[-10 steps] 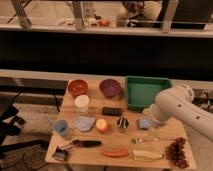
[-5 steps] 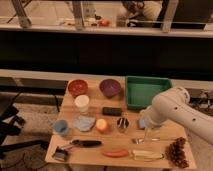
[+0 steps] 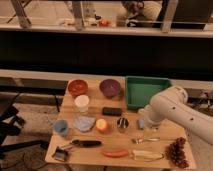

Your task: Wipe red bowl with eraser

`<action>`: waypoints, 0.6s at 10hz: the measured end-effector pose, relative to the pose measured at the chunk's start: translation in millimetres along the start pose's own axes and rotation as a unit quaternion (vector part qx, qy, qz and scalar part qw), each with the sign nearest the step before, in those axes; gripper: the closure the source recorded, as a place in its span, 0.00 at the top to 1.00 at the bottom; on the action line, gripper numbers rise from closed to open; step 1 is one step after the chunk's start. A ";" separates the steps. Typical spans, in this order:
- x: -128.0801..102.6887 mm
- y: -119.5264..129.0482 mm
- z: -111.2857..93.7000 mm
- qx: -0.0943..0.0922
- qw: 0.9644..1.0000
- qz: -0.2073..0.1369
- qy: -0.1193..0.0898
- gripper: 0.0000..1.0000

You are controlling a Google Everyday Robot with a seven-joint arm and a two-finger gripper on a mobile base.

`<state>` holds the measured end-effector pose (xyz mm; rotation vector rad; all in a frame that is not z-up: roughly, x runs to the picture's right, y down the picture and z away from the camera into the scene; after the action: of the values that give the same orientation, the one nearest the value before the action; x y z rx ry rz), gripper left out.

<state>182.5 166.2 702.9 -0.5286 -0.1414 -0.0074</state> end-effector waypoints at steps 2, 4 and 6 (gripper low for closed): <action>-27.6 -16.7 -1.0 0.017 1.000 -0.019 -0.004 0.80; -42.3 -36.6 -1.3 0.041 0.998 -0.036 -0.019 0.80; -49.6 -52.0 1.8 0.052 0.997 -0.047 -0.030 0.80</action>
<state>130.8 120.8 723.8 -0.4179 -0.2243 -0.0762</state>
